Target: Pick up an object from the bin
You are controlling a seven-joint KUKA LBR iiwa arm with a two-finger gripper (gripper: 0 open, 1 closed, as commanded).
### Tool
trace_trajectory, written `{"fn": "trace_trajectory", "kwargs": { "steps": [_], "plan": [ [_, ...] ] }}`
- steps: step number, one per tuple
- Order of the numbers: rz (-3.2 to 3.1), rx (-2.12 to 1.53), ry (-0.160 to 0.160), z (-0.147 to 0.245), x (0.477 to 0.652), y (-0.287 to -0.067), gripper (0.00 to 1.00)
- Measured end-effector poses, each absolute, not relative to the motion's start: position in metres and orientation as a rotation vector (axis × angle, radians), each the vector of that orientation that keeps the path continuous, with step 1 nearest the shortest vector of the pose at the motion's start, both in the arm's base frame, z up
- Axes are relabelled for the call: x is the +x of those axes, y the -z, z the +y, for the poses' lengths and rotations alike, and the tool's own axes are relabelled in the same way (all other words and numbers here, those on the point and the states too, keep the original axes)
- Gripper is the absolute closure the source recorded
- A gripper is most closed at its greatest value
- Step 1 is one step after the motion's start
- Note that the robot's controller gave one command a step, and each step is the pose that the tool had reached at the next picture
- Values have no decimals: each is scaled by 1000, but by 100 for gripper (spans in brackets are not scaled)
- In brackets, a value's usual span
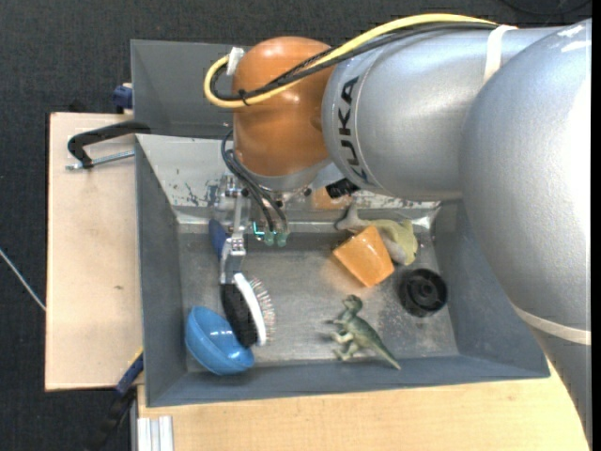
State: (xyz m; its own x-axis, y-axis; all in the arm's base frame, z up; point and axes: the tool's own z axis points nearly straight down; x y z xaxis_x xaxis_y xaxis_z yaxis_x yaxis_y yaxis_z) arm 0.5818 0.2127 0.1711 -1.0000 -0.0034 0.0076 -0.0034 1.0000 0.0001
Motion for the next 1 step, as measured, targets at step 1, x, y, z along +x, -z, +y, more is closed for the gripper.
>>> {"fn": "trace_trajectory", "kwargs": {
  "steps": [1],
  "plan": [
    [-3150, 93, 7, 181, 560, -107, 0]
  ]
}}
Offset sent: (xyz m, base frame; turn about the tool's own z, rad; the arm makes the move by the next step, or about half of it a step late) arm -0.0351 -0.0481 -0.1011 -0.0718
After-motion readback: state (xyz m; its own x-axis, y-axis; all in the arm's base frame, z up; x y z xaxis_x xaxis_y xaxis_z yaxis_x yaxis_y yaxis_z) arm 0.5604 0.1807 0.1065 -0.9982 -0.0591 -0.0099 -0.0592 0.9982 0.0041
